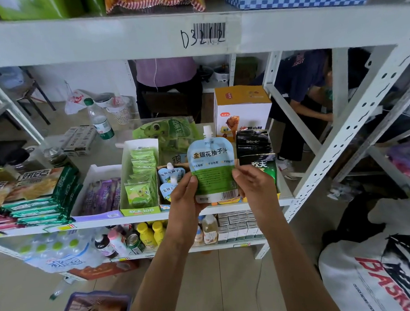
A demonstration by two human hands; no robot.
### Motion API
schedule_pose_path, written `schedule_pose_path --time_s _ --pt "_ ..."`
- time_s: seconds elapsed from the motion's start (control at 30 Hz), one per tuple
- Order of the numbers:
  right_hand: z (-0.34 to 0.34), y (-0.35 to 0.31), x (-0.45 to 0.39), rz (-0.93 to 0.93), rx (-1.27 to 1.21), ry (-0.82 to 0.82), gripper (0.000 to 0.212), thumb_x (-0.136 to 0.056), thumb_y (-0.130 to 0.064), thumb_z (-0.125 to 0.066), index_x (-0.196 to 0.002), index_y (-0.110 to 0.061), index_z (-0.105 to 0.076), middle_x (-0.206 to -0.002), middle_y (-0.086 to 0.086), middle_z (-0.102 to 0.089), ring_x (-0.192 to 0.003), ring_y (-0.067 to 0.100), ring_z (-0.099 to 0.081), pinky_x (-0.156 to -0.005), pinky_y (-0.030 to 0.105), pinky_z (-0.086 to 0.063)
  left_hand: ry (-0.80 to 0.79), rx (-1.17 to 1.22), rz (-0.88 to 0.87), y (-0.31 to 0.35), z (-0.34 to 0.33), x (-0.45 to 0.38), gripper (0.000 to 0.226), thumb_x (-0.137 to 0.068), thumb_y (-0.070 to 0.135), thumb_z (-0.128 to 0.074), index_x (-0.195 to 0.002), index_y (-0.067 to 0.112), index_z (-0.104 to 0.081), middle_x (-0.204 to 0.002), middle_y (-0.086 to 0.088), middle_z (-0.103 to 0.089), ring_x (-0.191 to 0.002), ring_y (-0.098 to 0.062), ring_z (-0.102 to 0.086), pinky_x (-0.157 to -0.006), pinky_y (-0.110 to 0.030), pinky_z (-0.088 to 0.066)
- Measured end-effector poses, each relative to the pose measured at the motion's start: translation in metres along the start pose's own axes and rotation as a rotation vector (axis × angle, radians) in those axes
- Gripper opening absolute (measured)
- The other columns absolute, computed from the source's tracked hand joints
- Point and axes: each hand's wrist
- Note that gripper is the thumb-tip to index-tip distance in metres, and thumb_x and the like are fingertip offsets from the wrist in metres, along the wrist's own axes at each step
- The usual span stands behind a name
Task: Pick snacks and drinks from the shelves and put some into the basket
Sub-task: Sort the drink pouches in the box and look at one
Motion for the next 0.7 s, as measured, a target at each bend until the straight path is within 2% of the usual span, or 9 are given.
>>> schedule_pose_path --time_s 0.07,0.23,0.47,0.7 --pt "0.0019 -0.0009 0.0008 0.017 -0.019 -0.018 0.009 -0.094 -0.005 -0.060 -0.090 -0.007 -0.067 -0.055 -0.018 -0.059 -0.052 -0.002 -0.052 -0.056 0.013 -0.042 -0.014 0.006 0.007 -0.0012 0.0004 -0.0009 0.029 -0.105 0.014 -0.038 -0.107 0.019 -0.067 -0.100 0.001 -0.076 -0.098 -0.016 -0.071 -0.077 -0.032 -0.059" --pt "0.0041 -0.0004 -0.0005 0.002 -0.078 -0.011 0.012 -0.094 -0.006 -0.061 -0.087 -0.013 -0.068 -0.055 -0.012 -0.056 -0.051 0.007 -0.044 -0.051 0.021 -0.041 -0.037 0.013 0.011 -0.0018 -0.0020 -0.0035 0.030 -0.105 0.013 -0.037 -0.109 0.016 -0.066 -0.101 0.000 -0.076 -0.099 -0.017 -0.070 -0.076 -0.032 -0.059" --pt "0.0075 0.0028 -0.0031 -0.018 -0.108 0.004 0.015 -0.093 -0.004 -0.062 -0.084 -0.014 -0.068 -0.059 -0.010 -0.060 -0.049 0.006 -0.044 -0.049 0.018 -0.041 -0.069 0.042 0.021 -0.0032 -0.0063 -0.0053 0.031 -0.105 0.010 -0.036 -0.108 0.016 -0.066 -0.099 -0.001 -0.076 -0.097 -0.017 -0.071 -0.080 -0.036 -0.060" --pt "0.0067 0.0078 -0.0055 -0.035 -0.063 0.019 0.016 -0.093 -0.009 -0.063 -0.081 -0.018 -0.068 -0.057 -0.011 -0.058 -0.048 0.008 -0.043 -0.050 0.021 -0.039 -0.060 0.054 0.038 -0.0056 -0.0031 -0.0081 0.030 -0.105 0.012 -0.036 -0.112 0.015 -0.066 -0.106 -0.006 -0.074 -0.105 -0.023 -0.068 -0.086 -0.041 -0.057"
Point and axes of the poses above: each hand's wrist, its own x-axis away from the middle knuckle, its own z-axis out of the back of the hand, y = z × x
